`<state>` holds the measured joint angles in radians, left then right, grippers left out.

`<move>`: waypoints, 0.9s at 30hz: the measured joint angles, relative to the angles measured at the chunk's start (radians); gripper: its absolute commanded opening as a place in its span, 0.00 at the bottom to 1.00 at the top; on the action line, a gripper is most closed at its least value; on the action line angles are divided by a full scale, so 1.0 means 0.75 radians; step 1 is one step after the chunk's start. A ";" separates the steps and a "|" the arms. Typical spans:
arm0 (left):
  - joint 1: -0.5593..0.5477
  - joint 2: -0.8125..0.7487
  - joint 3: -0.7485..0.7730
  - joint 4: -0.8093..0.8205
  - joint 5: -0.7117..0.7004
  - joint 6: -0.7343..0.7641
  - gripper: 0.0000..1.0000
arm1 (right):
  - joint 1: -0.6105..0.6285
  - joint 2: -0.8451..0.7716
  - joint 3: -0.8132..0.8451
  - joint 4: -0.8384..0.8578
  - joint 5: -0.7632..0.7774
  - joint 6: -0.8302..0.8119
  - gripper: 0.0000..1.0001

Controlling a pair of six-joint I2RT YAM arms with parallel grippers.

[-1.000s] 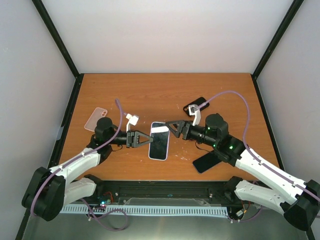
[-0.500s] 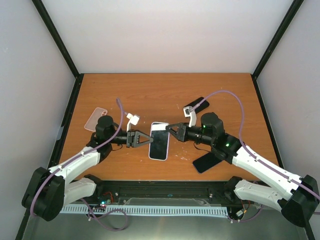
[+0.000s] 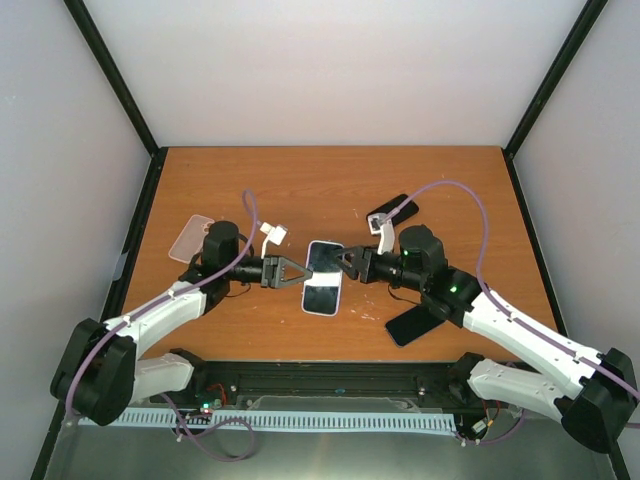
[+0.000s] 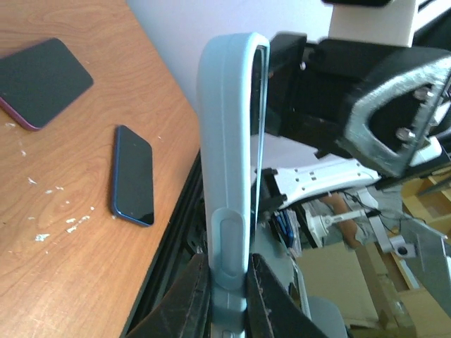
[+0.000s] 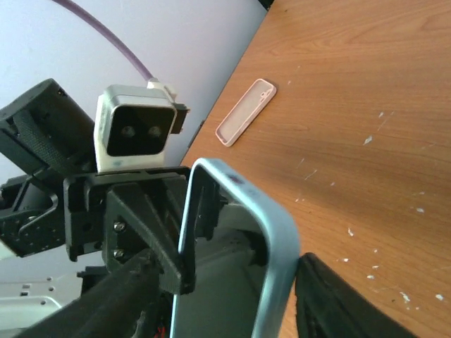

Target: Put the phone into the phone case

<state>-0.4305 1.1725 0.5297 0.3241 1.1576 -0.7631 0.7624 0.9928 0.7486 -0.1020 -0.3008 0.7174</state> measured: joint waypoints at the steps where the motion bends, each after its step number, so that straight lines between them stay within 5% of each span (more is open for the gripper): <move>1: -0.001 0.001 0.000 -0.004 -0.011 -0.009 0.00 | 0.003 0.000 -0.001 0.002 -0.009 0.002 0.66; 5: -0.001 0.000 0.000 0.018 -0.076 -0.076 0.01 | 0.008 -0.015 -0.046 0.038 -0.069 0.007 0.82; 11: 0.001 -0.036 0.000 0.102 -0.183 -0.159 0.00 | 0.008 -0.029 -0.171 0.097 -0.163 0.051 0.79; 23: 0.001 -0.043 0.000 0.166 -0.305 -0.193 0.00 | 0.008 -0.064 -0.284 0.243 -0.228 0.174 0.38; 27: 0.001 -0.044 0.000 0.177 -0.313 -0.195 0.00 | 0.008 -0.069 -0.286 0.241 -0.212 0.196 0.14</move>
<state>-0.4297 1.1397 0.5297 0.4568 0.9230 -0.9092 0.7681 0.9413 0.5343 0.0784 -0.4599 0.8646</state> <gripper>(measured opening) 0.112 0.305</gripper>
